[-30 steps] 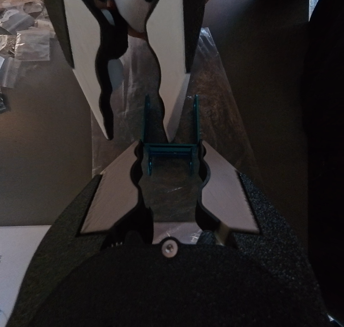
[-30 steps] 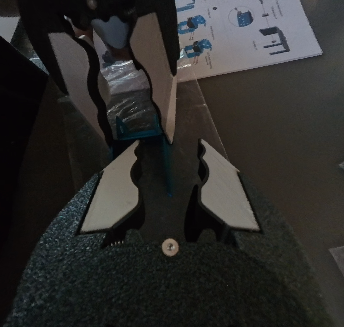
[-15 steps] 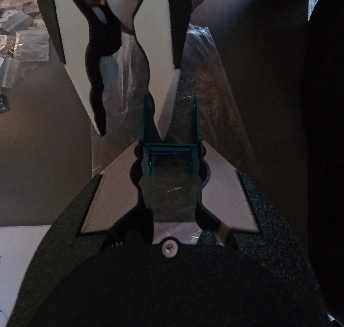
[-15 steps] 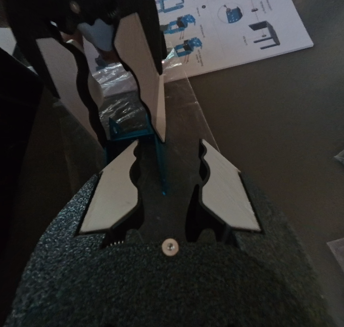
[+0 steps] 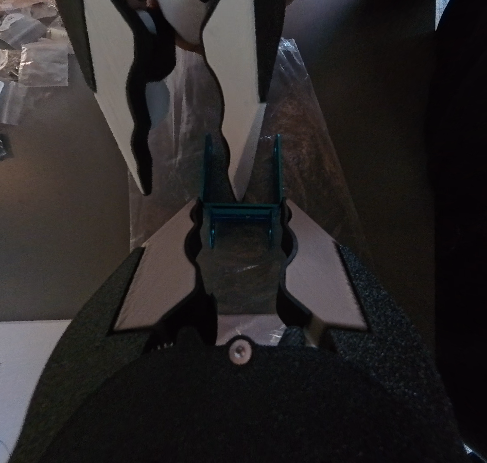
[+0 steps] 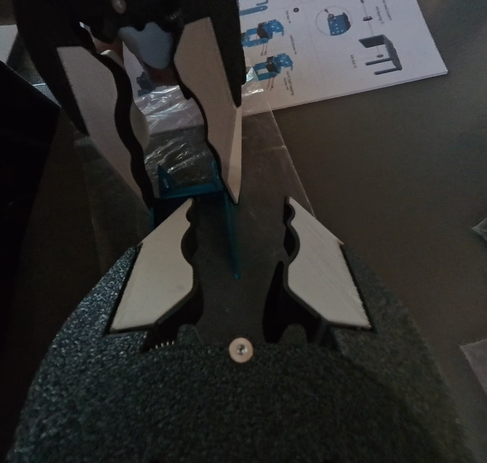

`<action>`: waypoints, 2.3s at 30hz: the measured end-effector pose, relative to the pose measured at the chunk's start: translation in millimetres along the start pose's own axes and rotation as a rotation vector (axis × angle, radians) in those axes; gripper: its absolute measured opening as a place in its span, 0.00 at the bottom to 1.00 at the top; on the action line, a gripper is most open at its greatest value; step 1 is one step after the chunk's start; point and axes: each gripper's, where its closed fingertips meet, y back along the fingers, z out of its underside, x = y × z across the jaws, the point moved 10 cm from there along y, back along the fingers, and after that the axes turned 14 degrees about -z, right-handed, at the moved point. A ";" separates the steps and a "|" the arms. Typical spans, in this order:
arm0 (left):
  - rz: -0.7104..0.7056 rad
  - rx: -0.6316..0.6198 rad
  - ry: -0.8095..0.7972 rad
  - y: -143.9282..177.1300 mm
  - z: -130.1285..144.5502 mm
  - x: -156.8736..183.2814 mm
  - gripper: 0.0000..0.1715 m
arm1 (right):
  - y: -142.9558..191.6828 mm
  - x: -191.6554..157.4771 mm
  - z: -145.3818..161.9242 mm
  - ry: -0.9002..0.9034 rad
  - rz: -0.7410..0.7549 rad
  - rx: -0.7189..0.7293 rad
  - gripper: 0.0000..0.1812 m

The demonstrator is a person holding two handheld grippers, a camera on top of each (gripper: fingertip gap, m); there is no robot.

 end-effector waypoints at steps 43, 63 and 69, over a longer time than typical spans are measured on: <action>0.000 0.001 -0.003 -0.5 0.8 0.3 0.34 | 8.4 5.7 0.7 -0.060 -0.015 0.066 0.40; -0.001 0.001 -0.006 -0.4 0.8 0.9 0.35 | -1.5 6.0 0.2 -0.023 0.045 -0.032 0.48; -0.003 0.000 -0.002 -0.6 0.8 0.5 0.35 | -1.3 4.3 1.8 -0.041 0.025 -0.004 0.44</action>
